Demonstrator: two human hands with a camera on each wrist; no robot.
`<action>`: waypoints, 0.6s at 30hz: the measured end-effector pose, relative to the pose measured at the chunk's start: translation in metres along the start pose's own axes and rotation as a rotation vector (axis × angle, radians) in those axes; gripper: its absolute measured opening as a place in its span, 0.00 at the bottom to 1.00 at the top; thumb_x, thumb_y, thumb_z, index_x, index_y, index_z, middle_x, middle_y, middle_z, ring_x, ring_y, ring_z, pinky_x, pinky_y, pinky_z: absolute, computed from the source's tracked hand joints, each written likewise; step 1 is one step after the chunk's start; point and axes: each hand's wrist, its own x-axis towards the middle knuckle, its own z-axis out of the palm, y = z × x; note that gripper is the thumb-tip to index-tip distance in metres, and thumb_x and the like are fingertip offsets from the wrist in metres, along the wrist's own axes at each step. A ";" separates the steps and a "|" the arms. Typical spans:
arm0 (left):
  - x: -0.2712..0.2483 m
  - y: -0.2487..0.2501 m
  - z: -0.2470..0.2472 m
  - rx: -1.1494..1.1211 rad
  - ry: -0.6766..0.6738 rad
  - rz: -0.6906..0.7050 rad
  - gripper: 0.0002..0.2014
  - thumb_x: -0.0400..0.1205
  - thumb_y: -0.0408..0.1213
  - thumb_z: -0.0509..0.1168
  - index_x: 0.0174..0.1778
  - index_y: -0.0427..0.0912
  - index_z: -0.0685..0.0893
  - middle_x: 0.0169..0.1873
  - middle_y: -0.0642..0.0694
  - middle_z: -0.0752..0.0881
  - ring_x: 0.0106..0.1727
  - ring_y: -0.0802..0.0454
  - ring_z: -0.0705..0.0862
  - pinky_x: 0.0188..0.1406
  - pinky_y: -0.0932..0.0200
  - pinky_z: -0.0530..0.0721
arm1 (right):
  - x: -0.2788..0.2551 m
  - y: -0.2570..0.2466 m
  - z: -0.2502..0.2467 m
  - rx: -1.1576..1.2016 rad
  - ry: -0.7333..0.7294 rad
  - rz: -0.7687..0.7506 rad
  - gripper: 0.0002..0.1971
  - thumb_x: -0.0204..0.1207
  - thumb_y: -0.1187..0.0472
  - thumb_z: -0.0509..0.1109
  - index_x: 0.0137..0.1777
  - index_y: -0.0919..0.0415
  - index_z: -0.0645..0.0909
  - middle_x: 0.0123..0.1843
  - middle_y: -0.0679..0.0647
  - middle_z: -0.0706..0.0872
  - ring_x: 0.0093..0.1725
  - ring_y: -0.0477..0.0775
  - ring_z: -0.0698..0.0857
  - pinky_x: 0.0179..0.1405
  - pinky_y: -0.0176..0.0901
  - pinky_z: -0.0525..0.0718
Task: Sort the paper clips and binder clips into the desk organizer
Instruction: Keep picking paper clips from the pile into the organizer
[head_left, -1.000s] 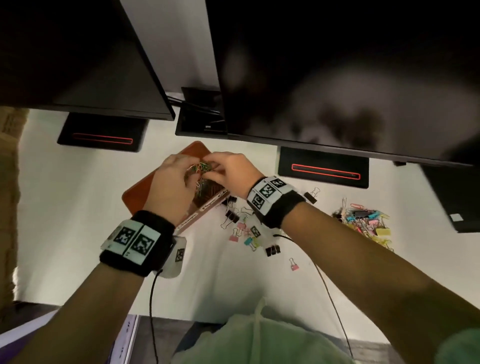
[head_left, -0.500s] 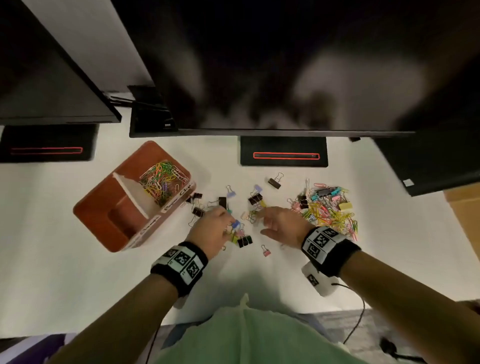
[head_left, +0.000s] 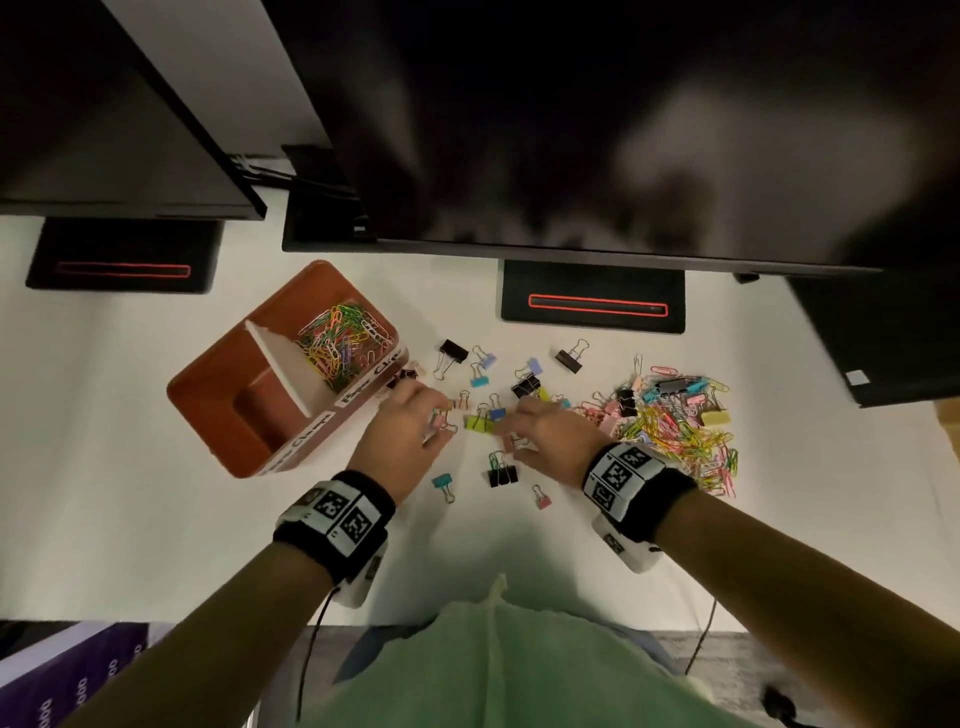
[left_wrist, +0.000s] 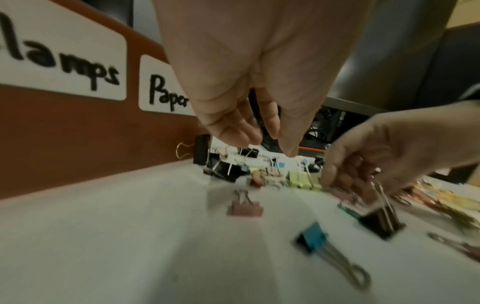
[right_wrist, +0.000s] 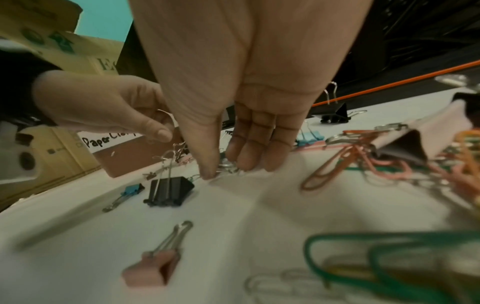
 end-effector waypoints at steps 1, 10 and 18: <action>-0.004 -0.003 0.005 0.037 -0.033 -0.006 0.12 0.75 0.35 0.71 0.54 0.43 0.82 0.54 0.48 0.77 0.44 0.54 0.77 0.50 0.54 0.84 | 0.003 0.001 0.000 0.005 0.002 0.002 0.10 0.76 0.62 0.67 0.57 0.55 0.81 0.56 0.54 0.80 0.52 0.52 0.80 0.56 0.47 0.83; -0.029 -0.012 0.030 0.200 -0.180 0.211 0.19 0.71 0.33 0.68 0.59 0.46 0.82 0.50 0.44 0.82 0.48 0.44 0.81 0.46 0.47 0.84 | 0.019 0.000 -0.012 0.108 0.138 0.019 0.08 0.76 0.56 0.68 0.53 0.56 0.80 0.45 0.51 0.82 0.39 0.48 0.78 0.43 0.43 0.80; -0.014 0.005 0.046 0.206 -0.181 0.273 0.10 0.76 0.35 0.67 0.52 0.45 0.85 0.46 0.43 0.81 0.45 0.45 0.80 0.45 0.48 0.82 | 0.016 0.002 -0.014 0.072 0.186 0.059 0.13 0.76 0.63 0.66 0.60 0.54 0.78 0.54 0.54 0.81 0.44 0.49 0.79 0.49 0.49 0.83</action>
